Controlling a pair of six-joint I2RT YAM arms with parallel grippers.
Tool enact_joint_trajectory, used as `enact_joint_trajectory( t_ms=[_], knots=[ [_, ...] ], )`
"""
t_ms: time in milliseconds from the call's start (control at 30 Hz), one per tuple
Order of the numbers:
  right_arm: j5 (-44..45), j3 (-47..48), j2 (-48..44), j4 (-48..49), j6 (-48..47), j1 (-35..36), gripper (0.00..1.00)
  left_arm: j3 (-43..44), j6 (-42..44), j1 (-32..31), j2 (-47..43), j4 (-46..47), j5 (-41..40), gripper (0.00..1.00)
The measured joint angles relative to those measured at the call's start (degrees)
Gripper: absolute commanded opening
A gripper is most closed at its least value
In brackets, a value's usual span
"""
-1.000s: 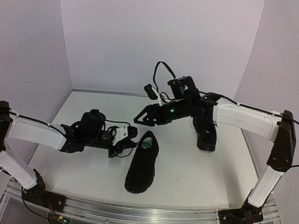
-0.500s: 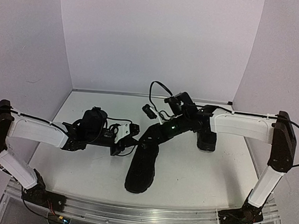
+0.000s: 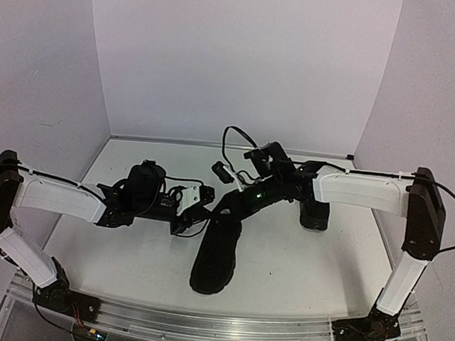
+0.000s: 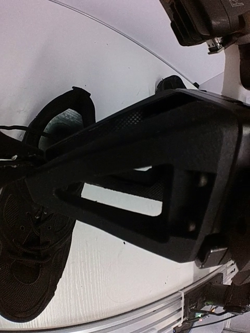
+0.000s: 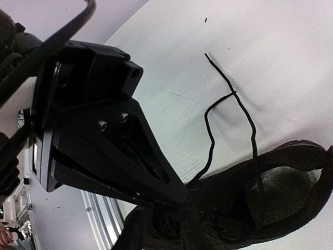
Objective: Tie the shoes
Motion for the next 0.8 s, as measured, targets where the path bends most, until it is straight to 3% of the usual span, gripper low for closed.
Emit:
enact_joint_trajectory(
  t_ms=[167,333,500,667,800],
  knots=[
    [0.5,0.4,0.5,-0.3,0.1,0.0,0.0,0.2,-0.3,0.0,0.6,-0.6,-0.5,0.32],
    [1.7,0.4,0.6,-0.3,0.3,0.0,0.0,0.3,-2.1,2.3,-0.9,-6.7,-2.7,0.45],
    [2.4,0.3,0.6,-0.3,0.5,0.0,0.0,3.7,-4.5,9.9,-4.2,-18.7,-6.9,0.5],
    [2.7,0.3,0.6,-0.4,0.9,0.0,0.0,18.6,-4.3,14.2,5.9,-34.8,-10.6,0.46],
    [2.9,0.3,0.6,-0.4,1.5,0.0,0.0,25.0,-2.9,16.1,15.2,-43.4,-11.2,0.46]
  ],
)
